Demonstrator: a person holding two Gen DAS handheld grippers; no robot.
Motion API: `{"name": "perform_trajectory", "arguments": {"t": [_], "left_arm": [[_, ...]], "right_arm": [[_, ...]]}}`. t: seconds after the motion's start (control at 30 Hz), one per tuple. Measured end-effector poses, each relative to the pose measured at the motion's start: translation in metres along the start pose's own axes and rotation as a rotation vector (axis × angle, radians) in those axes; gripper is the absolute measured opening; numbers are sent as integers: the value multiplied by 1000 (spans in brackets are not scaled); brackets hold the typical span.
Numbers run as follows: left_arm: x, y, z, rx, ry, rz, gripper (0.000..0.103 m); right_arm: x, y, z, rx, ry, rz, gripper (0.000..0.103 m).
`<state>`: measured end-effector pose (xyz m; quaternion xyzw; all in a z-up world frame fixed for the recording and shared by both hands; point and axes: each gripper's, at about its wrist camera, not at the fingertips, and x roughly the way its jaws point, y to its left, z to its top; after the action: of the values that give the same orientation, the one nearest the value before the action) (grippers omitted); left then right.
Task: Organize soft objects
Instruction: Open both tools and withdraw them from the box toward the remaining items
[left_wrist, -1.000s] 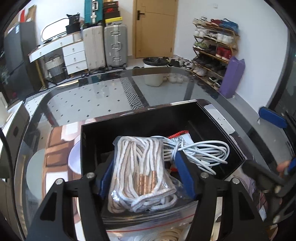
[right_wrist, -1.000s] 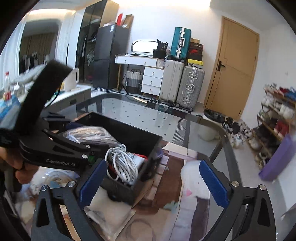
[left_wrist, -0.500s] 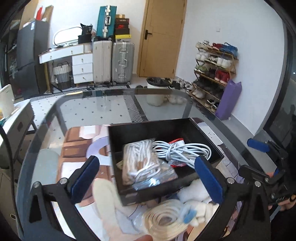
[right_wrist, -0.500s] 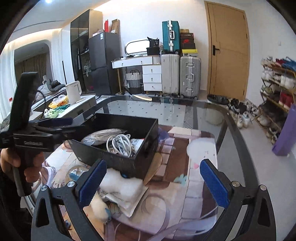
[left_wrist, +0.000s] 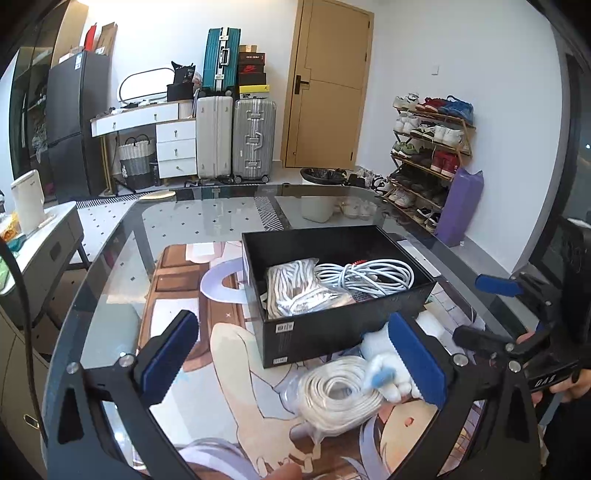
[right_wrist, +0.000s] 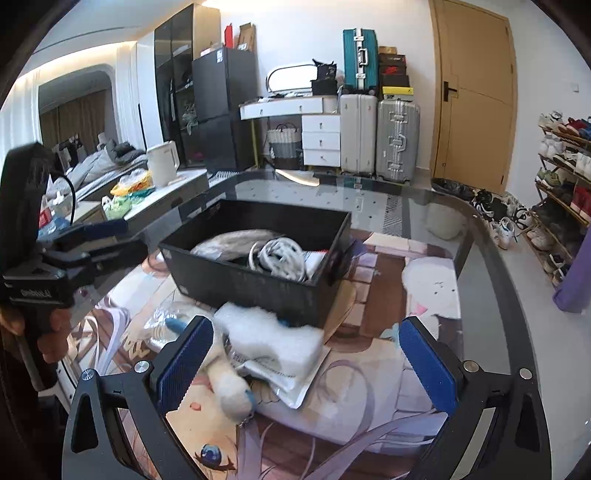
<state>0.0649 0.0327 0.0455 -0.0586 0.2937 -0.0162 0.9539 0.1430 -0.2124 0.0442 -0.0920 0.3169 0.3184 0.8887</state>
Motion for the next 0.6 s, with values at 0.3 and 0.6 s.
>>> {"name": "perform_trajectory", "arguments": {"t": [0.3, 0.6], "left_arm": [[5, -7, -11, 9, 10, -3, 103], [11, -13, -18, 66, 49, 17, 103]], "right_arm": [[11, 19, -16, -20, 39, 61, 102], [24, 18, -20, 5, 74, 43, 102]]}}
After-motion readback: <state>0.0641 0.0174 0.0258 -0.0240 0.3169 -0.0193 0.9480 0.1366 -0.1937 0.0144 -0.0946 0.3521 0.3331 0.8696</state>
